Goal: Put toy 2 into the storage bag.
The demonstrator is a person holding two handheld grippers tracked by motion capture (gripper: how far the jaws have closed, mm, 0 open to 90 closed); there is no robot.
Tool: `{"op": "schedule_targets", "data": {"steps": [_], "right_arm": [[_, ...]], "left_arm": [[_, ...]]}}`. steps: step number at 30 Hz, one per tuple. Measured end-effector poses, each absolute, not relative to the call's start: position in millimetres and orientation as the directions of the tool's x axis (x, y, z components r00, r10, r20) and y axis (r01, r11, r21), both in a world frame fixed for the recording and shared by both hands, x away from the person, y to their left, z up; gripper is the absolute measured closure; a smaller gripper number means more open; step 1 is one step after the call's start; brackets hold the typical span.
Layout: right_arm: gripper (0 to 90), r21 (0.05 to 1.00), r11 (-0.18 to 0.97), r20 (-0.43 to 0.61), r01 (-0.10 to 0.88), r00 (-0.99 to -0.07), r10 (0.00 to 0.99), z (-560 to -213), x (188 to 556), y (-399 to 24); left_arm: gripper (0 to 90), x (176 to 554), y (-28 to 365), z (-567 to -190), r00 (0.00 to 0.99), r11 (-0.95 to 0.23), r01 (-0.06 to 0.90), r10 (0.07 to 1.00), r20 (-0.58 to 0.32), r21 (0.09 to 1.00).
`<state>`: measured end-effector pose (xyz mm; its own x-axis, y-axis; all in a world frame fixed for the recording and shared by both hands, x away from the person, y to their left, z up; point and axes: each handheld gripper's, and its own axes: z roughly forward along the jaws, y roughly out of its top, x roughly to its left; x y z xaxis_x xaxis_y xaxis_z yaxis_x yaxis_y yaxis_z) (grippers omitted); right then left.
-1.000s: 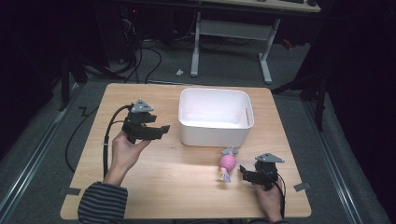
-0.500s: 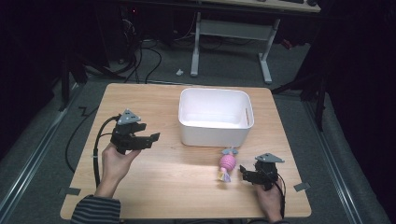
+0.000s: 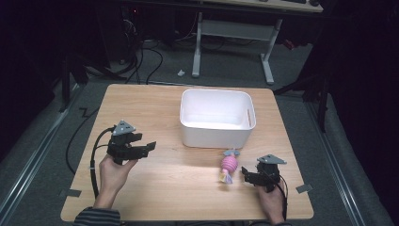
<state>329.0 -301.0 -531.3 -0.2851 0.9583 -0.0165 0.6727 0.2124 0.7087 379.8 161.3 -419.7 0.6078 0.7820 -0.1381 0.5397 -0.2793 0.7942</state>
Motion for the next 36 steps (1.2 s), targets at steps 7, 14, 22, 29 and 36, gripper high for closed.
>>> {"op": "schedule_targets", "data": {"steps": [7,14,22,29,36], "right_arm": [[18.2,0.709,0.214,-0.018,0.672,-0.287,0.958,-531.3,328.8,-300.9],[18.2,0.709,0.215,-0.018,0.671,-0.288,0.957,-531.3,328.4,-300.7],[18.2,0.709,0.217,-0.018,0.671,-0.290,0.957,-531.3,328.1,-300.7],[18.2,0.709,0.220,-0.020,0.670,-0.293,0.956,-531.3,327.9,-300.8],[18.2,0.708,0.216,-0.017,0.672,-0.289,0.957,-531.3,327.5,-300.5]], "left_arm": [[34.7,374.5,164.1,-433.2,0.594,-0.271,0.557,0.791,-0.148,0.785],[34.9,370.7,163.7,-446.8,0.586,-0.267,0.575,0.794,-0.161,0.773],[34.7,368.7,158.7,-458.6,0.592,-0.270,0.596,0.784,-0.187,0.757],[34.5,366.4,154.8,-469.7,0.585,-0.270,0.608,0.788,-0.192,0.746],[34.7,365.4,152.1,-482.7,0.575,-0.253,0.618,0.791,-0.209,0.744]]}}
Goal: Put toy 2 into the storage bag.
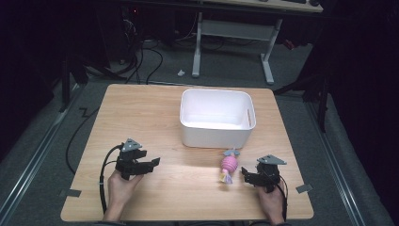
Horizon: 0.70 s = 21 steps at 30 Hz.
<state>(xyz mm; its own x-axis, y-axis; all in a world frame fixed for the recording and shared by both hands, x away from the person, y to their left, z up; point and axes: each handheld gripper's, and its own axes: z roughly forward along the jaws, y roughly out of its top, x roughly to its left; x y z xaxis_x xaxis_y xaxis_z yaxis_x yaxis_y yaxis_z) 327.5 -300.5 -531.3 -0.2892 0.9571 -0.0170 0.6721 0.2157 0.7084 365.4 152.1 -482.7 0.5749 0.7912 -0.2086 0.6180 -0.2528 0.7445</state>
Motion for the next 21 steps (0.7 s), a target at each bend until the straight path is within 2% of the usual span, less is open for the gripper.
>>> {"op": "schedule_targets", "data": {"steps": [21], "right_arm": [[18.2,0.709,0.218,-0.019,0.671,-0.291,0.957,-531.3,327.5,-300.6]], "left_arm": [[34.7,368.6,138.2,-514.5,0.556,-0.272,0.634,0.812,-0.181,0.724]]}}
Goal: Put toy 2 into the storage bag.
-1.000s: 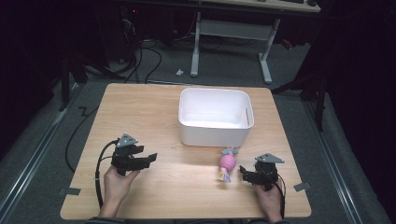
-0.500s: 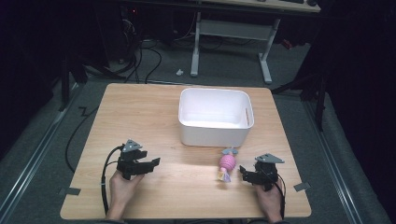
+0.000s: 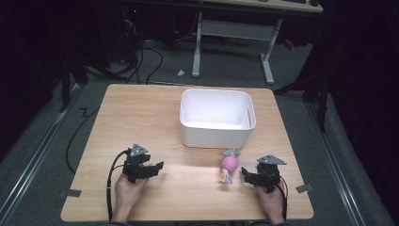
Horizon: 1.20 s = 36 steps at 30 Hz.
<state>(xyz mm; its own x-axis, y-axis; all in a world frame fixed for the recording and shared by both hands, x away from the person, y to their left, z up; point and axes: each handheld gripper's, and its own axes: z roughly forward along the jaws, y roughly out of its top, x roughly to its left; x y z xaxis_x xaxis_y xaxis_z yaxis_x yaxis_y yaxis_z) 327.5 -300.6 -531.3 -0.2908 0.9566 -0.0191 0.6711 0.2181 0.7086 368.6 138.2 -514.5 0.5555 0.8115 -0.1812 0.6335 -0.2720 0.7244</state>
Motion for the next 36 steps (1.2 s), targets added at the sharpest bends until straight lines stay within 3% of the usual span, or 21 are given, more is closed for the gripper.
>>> {"op": "schedule_targets", "data": {"steps": [14,24,27,32,36], "right_arm": [[18.2,0.709,0.219,-0.019,0.670,-0.293,0.956,-531.3,327.8,-300.8],[18.1,0.709,0.216,-0.017,0.672,-0.290,0.957,-531.2,328.6,-300.5],[18.0,0.709,0.215,-0.012,0.671,-0.293,0.956,-531.3,328.8,-301.2],[14.9,0.704,0.225,-0.018,0.674,-0.300,0.954,-531.5,329.0,-299.9],[19.6,0.686,0.241,-0.014,0.687,-0.319,0.948,-528.5,328.1,-301.8]], "left_arm": [[34.0,373.4,134.3,-526.9,0.540,-0.288,0.634,0.829,-0.145,0.717],[31.7,371.9,127.1,-534.5,0.537,-0.308,0.587,0.840,-0.075,0.749],[30.5,369.4,121.1,-535.6,0.537,-0.349,0.568,0.843,-0.015,0.745],[29.7,369.4,121.0,-535.5,0.538,-0.351,0.570,0.843,-0.014,0.743],[29.3,369.3,120.9,-535.5,0.538,-0.351,0.569,0.843,-0.013,0.744]]}}
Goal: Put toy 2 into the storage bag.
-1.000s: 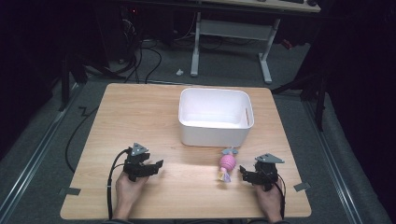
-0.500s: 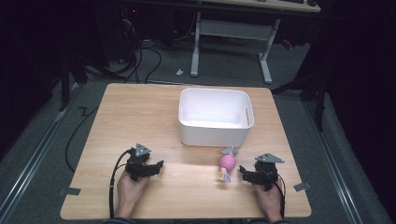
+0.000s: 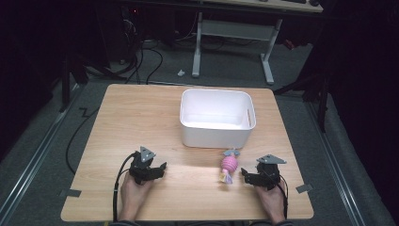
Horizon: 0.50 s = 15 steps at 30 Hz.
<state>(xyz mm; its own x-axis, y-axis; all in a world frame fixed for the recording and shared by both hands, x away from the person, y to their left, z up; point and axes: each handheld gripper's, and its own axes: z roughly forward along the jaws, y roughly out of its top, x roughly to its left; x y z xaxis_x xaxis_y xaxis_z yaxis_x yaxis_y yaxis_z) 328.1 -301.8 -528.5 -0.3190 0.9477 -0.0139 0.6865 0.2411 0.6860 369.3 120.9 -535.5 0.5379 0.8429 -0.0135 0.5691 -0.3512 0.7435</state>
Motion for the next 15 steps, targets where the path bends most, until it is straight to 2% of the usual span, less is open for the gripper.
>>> {"op": "schedule_targets", "data": {"steps": [4,15], "right_arm": [[26.0,0.677,0.246,0.020,0.694,-0.352,0.936,-521.8,324.4,-306.1],[29.9,0.693,0.266,0.037,0.670,-0.402,0.915,-510.2,301.9,-306.6]], "left_arm": [[28.9,369.2,121.0,-535.4,0.539,-0.353,0.570,0.842,-0.013,0.742],[28.7,369.2,121.0,-535.5,0.540,-0.353,0.569,0.842,-0.014,0.742]]}}
